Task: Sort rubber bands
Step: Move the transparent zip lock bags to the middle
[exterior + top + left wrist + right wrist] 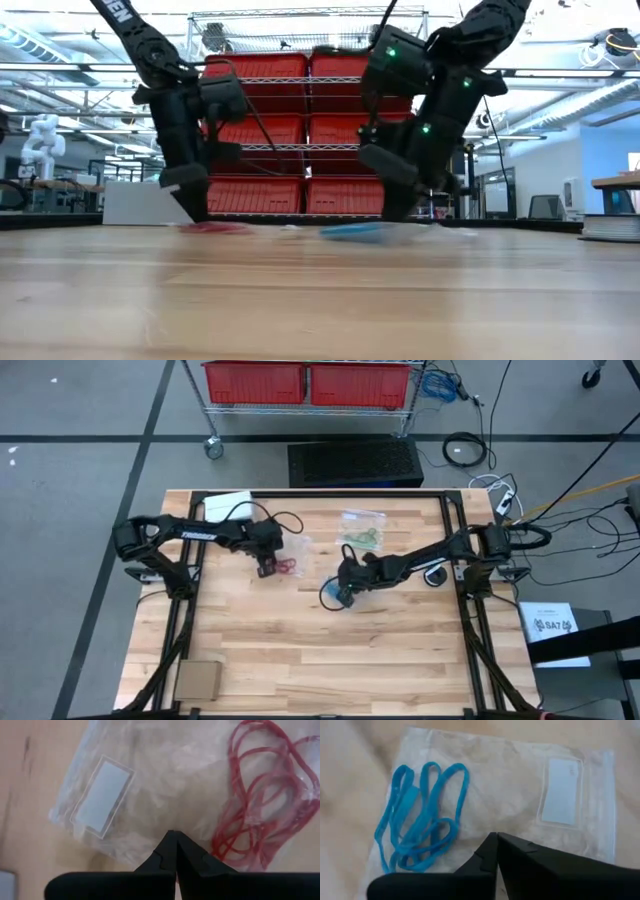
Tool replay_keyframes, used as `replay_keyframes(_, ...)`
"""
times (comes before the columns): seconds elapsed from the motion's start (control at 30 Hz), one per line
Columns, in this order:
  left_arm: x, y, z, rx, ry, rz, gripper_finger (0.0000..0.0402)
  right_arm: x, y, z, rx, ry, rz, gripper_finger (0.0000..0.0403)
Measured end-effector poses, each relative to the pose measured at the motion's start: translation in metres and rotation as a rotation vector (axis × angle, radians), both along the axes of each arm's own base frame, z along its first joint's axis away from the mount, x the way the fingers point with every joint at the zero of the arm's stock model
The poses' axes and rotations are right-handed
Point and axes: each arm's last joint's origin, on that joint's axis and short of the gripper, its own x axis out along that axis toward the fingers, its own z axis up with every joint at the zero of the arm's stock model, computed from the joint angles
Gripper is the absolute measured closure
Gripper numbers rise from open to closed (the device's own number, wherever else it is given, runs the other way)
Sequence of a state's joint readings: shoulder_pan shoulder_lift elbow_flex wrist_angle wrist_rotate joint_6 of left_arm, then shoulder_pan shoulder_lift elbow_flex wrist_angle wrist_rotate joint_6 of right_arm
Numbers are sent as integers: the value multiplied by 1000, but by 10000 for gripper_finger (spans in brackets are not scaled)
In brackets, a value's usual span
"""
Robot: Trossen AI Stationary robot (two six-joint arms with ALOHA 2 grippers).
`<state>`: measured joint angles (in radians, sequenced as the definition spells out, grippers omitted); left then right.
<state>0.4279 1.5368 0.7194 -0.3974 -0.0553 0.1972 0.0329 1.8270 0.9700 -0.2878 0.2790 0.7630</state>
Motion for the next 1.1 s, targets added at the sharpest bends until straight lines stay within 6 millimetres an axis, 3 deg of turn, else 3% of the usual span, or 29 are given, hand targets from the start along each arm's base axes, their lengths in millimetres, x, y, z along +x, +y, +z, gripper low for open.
replay_keyframes(0.2, -8, -18, -13, -80, 18, 20, 401, 9, 1, 7, -59, 20, 336, 402)
replay_keyframes(0.33, -9, -33, -17, -109, 44, 39, 401, 12, 2, 9, -82, 29, 456, 402)
replay_keyframes(0.47, -16, -55, -11, -151, 93, 22, 401, 19, 7, 20, -140, 15, 539, 403)
replay_keyframes(0.63, -28, -75, 13, -190, 38, 55, 401, 29, 21, 50, -294, -45, 592, 403)
replay_keyframes(0.73, -25, -79, 32, -190, -118, 114, 401, 32, 26, 56, -232, -93, 523, 403)
replay_keyframes(0.83, -20, -78, 35, -192, -195, 189, 401, 31, 25, 55, -92, -126, 339, 403)
replay_keyframes(0.97, -8, -75, 29, -162, -248, 219, 401, 23, 22, 39, -13, -28, 124, 403)
replay_keyframes(1.1, 4, -73, 19, -144, -273, 194, 401, 24, 22, 17, 12, 42, 62, 403)
